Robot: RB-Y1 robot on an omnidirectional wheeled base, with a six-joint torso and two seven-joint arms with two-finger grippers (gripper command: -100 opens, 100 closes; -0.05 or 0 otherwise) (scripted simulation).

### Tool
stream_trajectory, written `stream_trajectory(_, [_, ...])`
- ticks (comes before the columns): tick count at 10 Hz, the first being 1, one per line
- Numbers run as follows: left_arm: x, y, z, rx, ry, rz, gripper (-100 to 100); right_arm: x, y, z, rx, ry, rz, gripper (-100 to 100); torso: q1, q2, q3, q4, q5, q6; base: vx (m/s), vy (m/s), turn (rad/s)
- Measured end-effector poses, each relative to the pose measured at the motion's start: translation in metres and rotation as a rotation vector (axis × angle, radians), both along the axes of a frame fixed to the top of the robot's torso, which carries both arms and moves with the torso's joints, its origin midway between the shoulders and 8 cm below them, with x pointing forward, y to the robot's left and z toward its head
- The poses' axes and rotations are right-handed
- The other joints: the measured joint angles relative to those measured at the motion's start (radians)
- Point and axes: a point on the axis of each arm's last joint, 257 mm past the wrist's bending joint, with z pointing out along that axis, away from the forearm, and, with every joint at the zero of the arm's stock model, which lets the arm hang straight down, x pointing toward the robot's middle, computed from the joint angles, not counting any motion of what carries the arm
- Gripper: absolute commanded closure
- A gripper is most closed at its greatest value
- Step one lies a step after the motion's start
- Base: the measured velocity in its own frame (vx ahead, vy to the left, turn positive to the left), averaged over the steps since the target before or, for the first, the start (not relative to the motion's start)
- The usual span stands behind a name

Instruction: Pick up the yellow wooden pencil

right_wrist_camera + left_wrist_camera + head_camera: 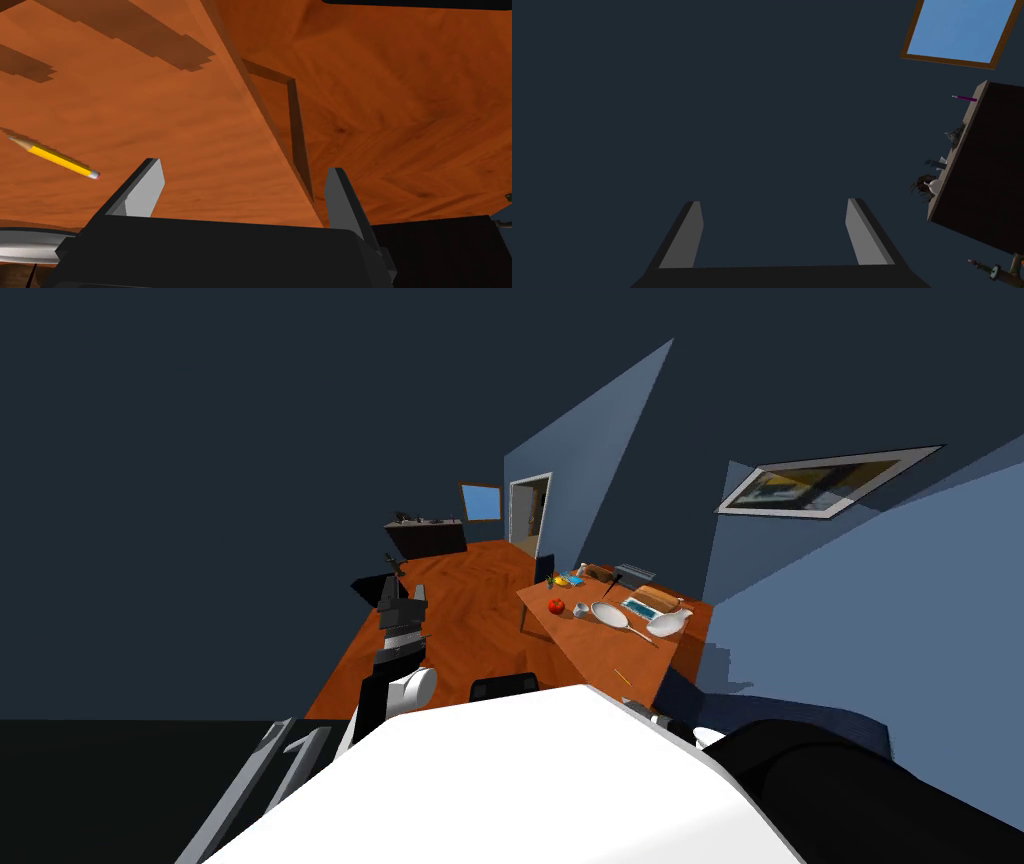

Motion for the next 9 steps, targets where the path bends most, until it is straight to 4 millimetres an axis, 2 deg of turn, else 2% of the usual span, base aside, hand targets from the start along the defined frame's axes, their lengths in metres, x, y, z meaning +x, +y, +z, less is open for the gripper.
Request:
stream_trajectory(3, [0.000, 0.000, 0.000, 0.000, 0.000, 0.000, 0, -0.045, -0.030, -0.011, -0.071, 0.113, 0.034, -100, -0.005, -0.001, -0.001, 0.000, -0.001, 0.000, 0.019, -0.156, 0.335])
stream_trajectory(4, [0.000, 0.000, 0.000, 0.000, 0.000, 0.000, 0, -0.062, -0.040, -0.015, -0.089, 0.148, 0.040, -100, -0.004, -0.001, 0.000, 0.000, -0.001, 0.000, 0.004, -0.096, 0.064])
stream_trajectory(6, [0.000, 0.000, 0.000, 0.000, 0.000, 0.000, 0, -0.076, -0.044, -0.016, -0.105, 0.185, 0.055, -100, 0.001, -0.001, 0.000, 0.000, 0.000, 0.000, 0.002, -0.087, 0.205])
stream_trajectory(9, [0.000, 0.000, 0.000, 0.000, 0.000, 0.000, 0, -0.110, -0.053, -0.021, -0.130, 0.258, 0.068, -100, -0.003, -0.001, 0.000, 0.000, -0.001, 0.001, -0.003, -0.130, 0.222])
